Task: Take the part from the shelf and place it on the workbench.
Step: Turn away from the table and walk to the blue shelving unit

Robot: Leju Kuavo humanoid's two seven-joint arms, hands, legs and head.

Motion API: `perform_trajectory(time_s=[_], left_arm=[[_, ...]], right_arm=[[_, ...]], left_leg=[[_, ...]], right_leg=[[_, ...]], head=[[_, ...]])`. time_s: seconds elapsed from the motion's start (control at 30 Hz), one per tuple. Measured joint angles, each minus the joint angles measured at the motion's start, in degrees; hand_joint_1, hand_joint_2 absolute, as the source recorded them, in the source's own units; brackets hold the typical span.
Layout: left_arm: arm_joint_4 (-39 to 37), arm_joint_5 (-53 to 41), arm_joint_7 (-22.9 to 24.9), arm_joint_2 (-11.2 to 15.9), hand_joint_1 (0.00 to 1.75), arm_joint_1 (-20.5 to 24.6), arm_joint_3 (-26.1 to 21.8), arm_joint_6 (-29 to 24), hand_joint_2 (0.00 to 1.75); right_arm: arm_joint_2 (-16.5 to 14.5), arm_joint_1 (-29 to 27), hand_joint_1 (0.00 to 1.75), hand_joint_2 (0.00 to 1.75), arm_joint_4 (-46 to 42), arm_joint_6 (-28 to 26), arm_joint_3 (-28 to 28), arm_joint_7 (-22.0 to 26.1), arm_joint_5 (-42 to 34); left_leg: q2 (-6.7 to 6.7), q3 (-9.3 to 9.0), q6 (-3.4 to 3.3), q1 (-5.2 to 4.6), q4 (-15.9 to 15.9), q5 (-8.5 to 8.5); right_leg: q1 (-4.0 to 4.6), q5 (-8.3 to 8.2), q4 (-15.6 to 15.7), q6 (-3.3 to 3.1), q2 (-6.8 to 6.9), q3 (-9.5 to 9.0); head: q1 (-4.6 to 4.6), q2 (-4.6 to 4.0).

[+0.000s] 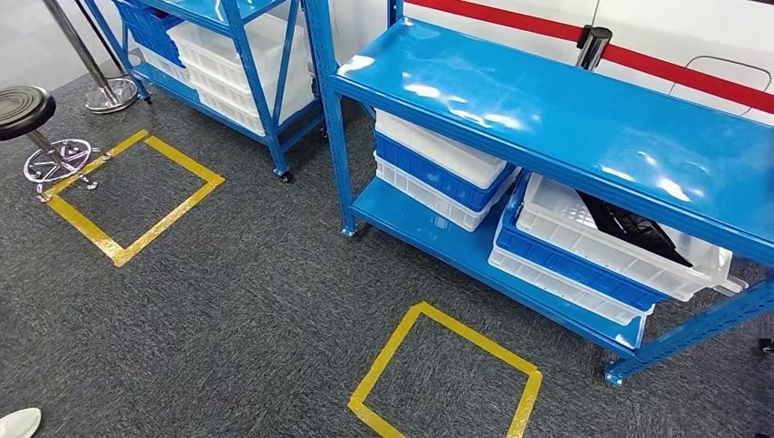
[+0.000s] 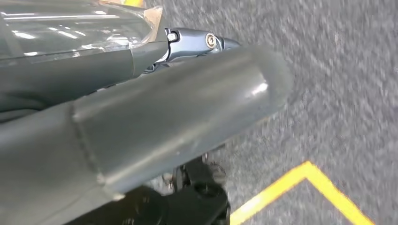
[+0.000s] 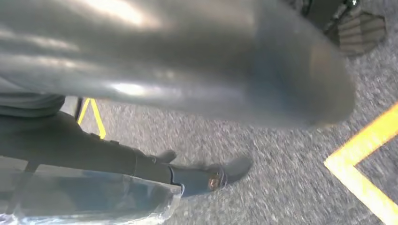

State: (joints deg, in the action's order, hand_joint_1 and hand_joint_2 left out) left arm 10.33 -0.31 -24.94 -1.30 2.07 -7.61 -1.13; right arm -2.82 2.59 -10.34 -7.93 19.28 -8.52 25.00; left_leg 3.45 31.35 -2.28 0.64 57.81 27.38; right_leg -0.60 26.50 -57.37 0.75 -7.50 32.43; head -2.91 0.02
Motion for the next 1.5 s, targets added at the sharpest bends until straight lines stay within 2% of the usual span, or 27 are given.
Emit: perform_trajectory(time_s=[0.07, 0.13, 0.2, 0.23, 0.27, 0.33, 0.37, 0.43, 0.5, 0.53, 0.6, 0.67, 0.7, 0.73, 0.77, 0.8, 0.87, 0.93, 1.03, 1.1, 1.17, 1.23, 1.27, 1.3, 1.37, 1.43, 1.5], left_arm=[[0.0, -0.3, 0.1, -0.2, 0.0, 0.1, 0.0, -0.6, 0.0], [0.0, -0.4, 0.2, -0.4, 0.0, 0.0, 0.0, -1.0, 0.0], [0.0, -0.6, 0.4, -0.5, 0.0, 0.0, 0.0, -1.1, 0.0], [0.0, -0.7, 0.4, -0.5, 0.0, 0.0, 0.0, -1.2, 0.0], [0.0, -0.7, 0.5, -0.6, 0.0, 0.0, 0.0, -1.2, 0.0], [0.0, -0.8, 0.5, -0.8, 0.0, 0.0, 0.0, -1.2, 0.0], [0.0, -0.8, 0.5, -0.8, 0.0, 0.0, 0.0, -1.3, 0.0], [0.0, -0.8, 0.5, -0.7, 0.0, 0.1, -0.1, -1.7, 0.0], [0.0, -0.8, 0.5, -0.7, 0.0, 0.3, -0.1, -2.2, 0.0], [0.0, -0.9, 0.5, -0.7, 0.0, 0.4, -0.1, -2.4, 0.0], [0.0, -0.9, 0.6, -0.7, 0.0, 0.6, -0.1, -2.8, 0.0], [0.0, -0.9, 0.7, -0.6, 0.0, 0.5, -0.1, -3.1, 0.0], [0.0, -1.0, 0.8, -0.6, 0.0, 0.4, -0.1, -3.2, 0.0], [0.0, -1.1, 0.9, -0.5, 0.0, 0.3, -0.1, -3.2, 0.0], [0.0, -1.2, 1.0, -0.5, 0.0, 0.3, -0.1, -3.3, 0.0], [0.0, -1.3, 1.0, -0.5, 0.0, 0.2, -0.1, -3.3, 0.0], [0.0, -1.5, 1.0, -0.4, 0.0, 0.3, -0.1, -3.4, 0.0], [0.0, -1.6, 1.1, -0.3, 0.0, 0.3, -0.1, -3.6, 0.0], [0.0, -1.9, 1.1, -0.3, 0.0, 0.6, -0.1, -3.9, 0.0], [0.0, -2.0, 1.1, -0.4, 0.0, 0.7, -0.1, -4.1, 0.0], [0.0, -2.0, 1.1, -0.4, 0.0, 0.5, -0.1, -4.2, 0.0], [0.0, -2.0, 1.1, -0.4, 0.0, 0.4, -0.1, -4.2, 0.0], [0.0, -2.0, 1.1, -0.4, 0.0, 0.4, -0.1, -4.2, 0.0], [0.0, -2.0, 1.1, -0.4, 0.0, 0.4, -0.1, -4.2, 0.0], [0.0, -2.0, 1.1, -0.5, 0.0, 0.4, -0.1, -4.1, 0.0], [0.0, -2.1, 1.0, -0.5, 0.0, 0.5, -0.1, -4.1, 0.0], [0.0, -2.1, 0.7, -0.5, 0.0, 0.6, -0.1, -4.0, 0.0]], right_arm=[[0.0, 0.1, 0.0, 0.0, 0.0, 0.0, 0.0, 0.0, 0.3], [0.1, 0.3, 0.0, 0.0, 0.0, -0.1, 0.0, 0.0, 0.5], [0.1, 0.3, 0.0, 0.0, 0.0, -0.1, 0.0, 0.0, 0.6], [0.1, 0.3, 0.0, 0.0, 0.0, -0.1, 0.0, 0.0, 0.6], [0.2, 0.2, 0.0, 0.0, 0.0, -0.1, 0.0, 0.0, 0.6], [0.3, 0.1, 0.0, 0.0, 0.0, -0.1, 0.0, 0.0, 0.6], [0.3, 0.2, 0.0, 0.0, 0.0, -0.2, 0.0, 0.0, 0.7], [0.2, 0.3, 0.0, 0.0, 0.0, -0.2, 0.0, 0.1, 0.8], [0.3, 0.3, 0.0, 0.0, 0.0, -0.2, 0.0, 0.2, 1.0], [0.3, 0.3, 0.0, 0.0, 0.0, -0.2, 0.0, 0.2, 1.2], [0.2, 0.3, 0.0, 0.0, 0.0, -0.2, 0.0, 0.2, 1.5], [0.1, 0.3, 0.0, 0.0, 0.0, -0.3, 0.0, 0.2, 1.7], [0.1, 0.3, 0.0, 0.0, 0.0, -0.3, 0.0, 0.2, 1.7], [0.0, 0.3, 0.0, 0.0, 0.0, -0.3, 0.0, 0.2, 1.7], [0.0, 0.2, 0.0, 0.0, 0.0, -0.4, 0.0, 0.2, 1.7], [0.0, 0.2, 0.0, 0.0, 0.0, -0.4, 0.0, 0.2, 1.7], [-0.1, 0.2, 0.0, 0.0, 0.0, -0.5, 0.0, 0.2, 1.7], [-0.3, 0.3, 0.0, 0.0, 0.0, -0.6, 0.1, 0.2, 1.7], [-0.5, 0.1, 0.0, 0.0, 0.0, -1.0, 0.2, 0.1, 1.8], [-0.6, 0.1, 0.0, 0.0, 0.0, -1.1, 0.2, 0.0, 1.8], [-0.6, 0.2, 0.0, 0.0, 0.0, -1.2, 0.2, 0.0, 1.8], [-0.6, 0.2, 0.0, 0.0, 0.0, -1.2, 0.2, 0.0, 1.8], [-0.6, 0.1, 0.0, 0.0, 0.0, -1.2, 0.2, 0.0, 1.8], [-0.6, 0.0, 0.0, 0.0, 0.0, -1.2, 0.2, 0.0, 1.8], [-0.5, 0.0, 0.0, 0.0, 0.0, -1.3, 0.2, 0.0, 1.9], [-0.5, 0.2, 0.0, 0.0, 0.0, -1.3, 0.2, 0.0, 2.0], [-0.6, 0.2, 0.0, 0.0, 0.0, -1.4, 0.3, -0.1, 2.2]], left_leg=[[-1.49, -0.62, -0.47, 0.18, -1.5, -0.7], [-3.22, -0.99, -0.73, 0.19, -2.3, -1.07], [-5.0, -0.93, -0.75, 0.12, -2.3, -1.04], [-5.8, -0.92, -0.69, 0.11, -2.3, -0.99], [-6.55, -0.94, -0.57, 0.15, -2.3, -0.91], [-7.86, -1.12, -0.06, 0.18, -2.0, -0.59], [-8.47, -1.22, 0.37, 0.09, -1.7, -0.24], [-9.59, -1.59, 1.21, -0.22, -1.3, 0.4], [-10.7, -2.08, 1.85, -0.1, -1.3, 0.73], [-10.49, -2.2, 2.18, 0.18, -1.0, 1.09], [-7.83, -1.11, 2.73, 0.66, 2.2, 3.59], [-4.55, 2.29, 2.93, 0.82, 9.8, 7.76], [-3.89, 4.11, 2.92, 0.82, 13.4, 9.16], [-3.59, 5.32, 2.83, 0.82, 15.5, 9.41], [-3.42, 5.47, 2.65, 0.82, 15.2, 8.4], [-3.14, 4.55, 2.4, 0.82, 12.8, 6.41], [-0.84, 1.14, 1.76, 0.82, 4.9, 2.15], [0.85, -0.8, 1.34, 0.66, 0.4, 0.54], [-0.59, -0.93, 0.62, 0.24, -0.6, 0.16], [-2.04, -1.13, -0.23, 0.28, -1.5, -0.49], [-3.72, -1.11, -0.63, 0.17, -1.9, -0.71], [-5.5, -0.97, -0.64, 0.02, -1.8, -0.71], [-6.29, -0.93, -0.61, -0.01, -1.8, -0.69], [-6.99, -0.95, -0.55, 0.0, -1.8, -0.65], [-8.31, -1.06, -0.17, -0.11, -1.5, -0.4], [-9.47, -1.32, 0.55, -0.4, -1.2, 0.07], [-10.49, -1.75, 1.21, -0.43, -1.2, 0.37]], right_leg=[[0.3, 0.86, -1.5, 0.26, 1.85, 1.13], [0.38, 3.77, -7.3, -0.07, 5.16, 4.07], [0.13, 6.42, -14.3, 0.1, 6.51, 7.55], [-0.07, 6.63, -15.6, 0.54, 6.76, 8.13], [-0.33, 5.94, -14.5, 1.2, 7.09, 7.47], [-0.86, 3.09, -6.7, 2.47, 9.17, 3.09], [-0.92, 1.83, -2.9, 2.71, 10.71, 1.03], [-0.84, 0.75, 0.4, 2.09, 12.31, -0.76], [-0.75, 0.6, 0.3, 1.06, 10.99, -0.66], [-0.87, 0.51, 0.4, 0.68, 10.32, -0.71], [-1.16, 0.18, 0.5, -0.15, 9.0, -0.98], [-1.03, -0.01, 0.5, -0.61, 7.56, -0.82], [-0.89, -0.04, 0.5, -0.7, 6.77, -0.76], [-0.75, -0.05, 0.4, -0.7, 5.9, -0.75], [-0.66, -0.05, 0.4, -0.71, 5.07, -0.8], [-0.61, -0.05, 0.4, -0.7, 4.26, -0.91], [-0.54, -0.06, 0.4, -0.64, 2.78, -1.05], [-0.42, -0.21, 0.3, -0.33, 1.61, -0.8], [-0.47, -0.57, 0.3, 0.75, 0.68, 0.1], [-0.26, 0.96, -2.1, 0.89, 3.1, 1.65], [-0.19, 4.54, -9.0, 0.5, 6.06, 5.03], [-0.32, 6.9, -15.2, 0.78, 6.77, 7.85], [-0.41, 6.81, -15.5, 1.24, 6.94, 7.78], [-0.51, 5.86, -13.5, 1.82, 7.23, 6.46], [-0.71, 2.99, -5.3, 2.64, 9.33, 1.71], [-0.56, 1.09, 0.1, 2.22, 11.16, -1.18], [-0.29, 0.67, 0.6, 1.2, 10.65, -1.04]], head=[[-0.09, 0.0], [-0.21, 0.0], [-0.27, 0.0], [-0.27, 0.0], [-0.28, 0.0], [-0.3, 0.0], [-0.31, 0.0], [-0.2, 0.0], [-0.07, 0.0], [-0.08, 0.0], [-0.04, 0.0], [0.02, 0.0], [0.02, 0.0], [0.02, 0.0], [0.02, 0.0], [0.02, 0.0], [0.0, 0.0], [-0.03, 0.0], [-0.03, 0.0], [-0.13, 0.0], [-0.26, 0.0], [-0.28, 0.0], [-0.29, 0.0], [-0.3, 0.0], [-0.29, 0.0], [-0.22, 0.0], [-0.19, 0.0]])
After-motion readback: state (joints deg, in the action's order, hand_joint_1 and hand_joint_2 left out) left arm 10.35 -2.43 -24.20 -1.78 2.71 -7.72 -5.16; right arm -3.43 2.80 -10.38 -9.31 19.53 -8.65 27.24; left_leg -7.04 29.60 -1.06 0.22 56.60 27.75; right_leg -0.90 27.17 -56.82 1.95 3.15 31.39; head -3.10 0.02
